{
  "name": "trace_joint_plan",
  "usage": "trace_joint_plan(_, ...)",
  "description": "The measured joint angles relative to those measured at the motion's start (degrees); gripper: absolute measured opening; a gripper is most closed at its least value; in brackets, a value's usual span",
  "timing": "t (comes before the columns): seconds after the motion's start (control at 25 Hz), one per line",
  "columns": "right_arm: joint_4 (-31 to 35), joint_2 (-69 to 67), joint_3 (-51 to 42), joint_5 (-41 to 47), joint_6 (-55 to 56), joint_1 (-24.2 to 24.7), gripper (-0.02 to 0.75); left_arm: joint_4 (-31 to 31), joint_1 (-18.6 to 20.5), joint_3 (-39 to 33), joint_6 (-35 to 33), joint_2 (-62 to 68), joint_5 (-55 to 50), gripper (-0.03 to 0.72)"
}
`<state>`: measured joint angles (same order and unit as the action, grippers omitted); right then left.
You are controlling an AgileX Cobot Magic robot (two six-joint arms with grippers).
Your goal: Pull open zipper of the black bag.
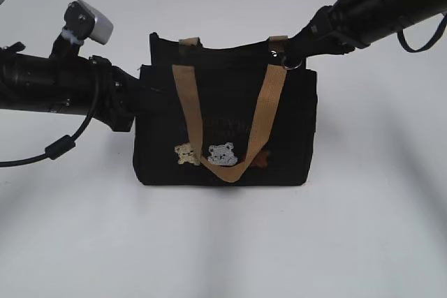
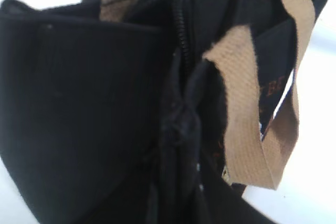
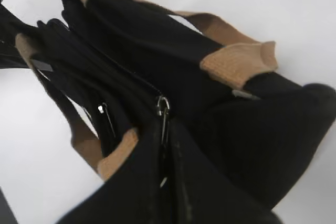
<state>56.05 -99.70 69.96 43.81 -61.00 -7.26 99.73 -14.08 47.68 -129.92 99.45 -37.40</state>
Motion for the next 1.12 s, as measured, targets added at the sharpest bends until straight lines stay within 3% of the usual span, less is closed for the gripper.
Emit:
trace_joint_plan(0.12,-1.04,0.44,0.00,3.96,3.46,1.46,0.102,-0.13,-0.01,0.00,0.13,0.00,0.25,0.061)
trace_joint_plan(0.28,-5.11,5.40,0.00,8.04,7.25,2.37,0.396,-0.47,0.17,-0.10,6.77,-1.15,3.55,0.063)
trace_joint_plan(0.36,-9.09,9.09,0.00,9.08,12.28,2.49,0.459,-2.89,0.17,-0.32,12.98,-3.24,5.84,0.090)
trace_joint_plan(0.44,-14.52,12.60,0.00,10.93,19.40,2.49,0.478,-7.59,0.19,-0.88,21.24,-6.17,7.28,0.170)
trace_joint_plan(0.56,-25.56,17.19,-0.94,15.20,32.27,2.49,0.487,-19.13,0.53,-1.77,35.94,-12.33,7.32,0.298)
trace_joint_plan(0.72,-35.83,25.21,-6.98,19.06,42.83,2.49,0.482,-40.84,0.58,-2.62,63.52,-21.90,5.27,0.339)
trace_joint_plan(0.92,-37.94,39.23,-18.32,21.58,44.68,2.49,0.461,-69.20,0.58,-2.64,98.78,-34.42,-1.31,0.321)
trace_joint_plan(1.04,-39.07,49.60,-24.94,22.73,44.80,2.49,0.442,-80.00,0.58,-3.11,111.61,-43.66,-8.05,0.296)
trace_joint_plan(1.12,-40.00,58.01,-28.19,23.25,44.84,2.49,0.430,-84.96,0.58,-3.16,116.74,-50.74,-12.19,0.290)
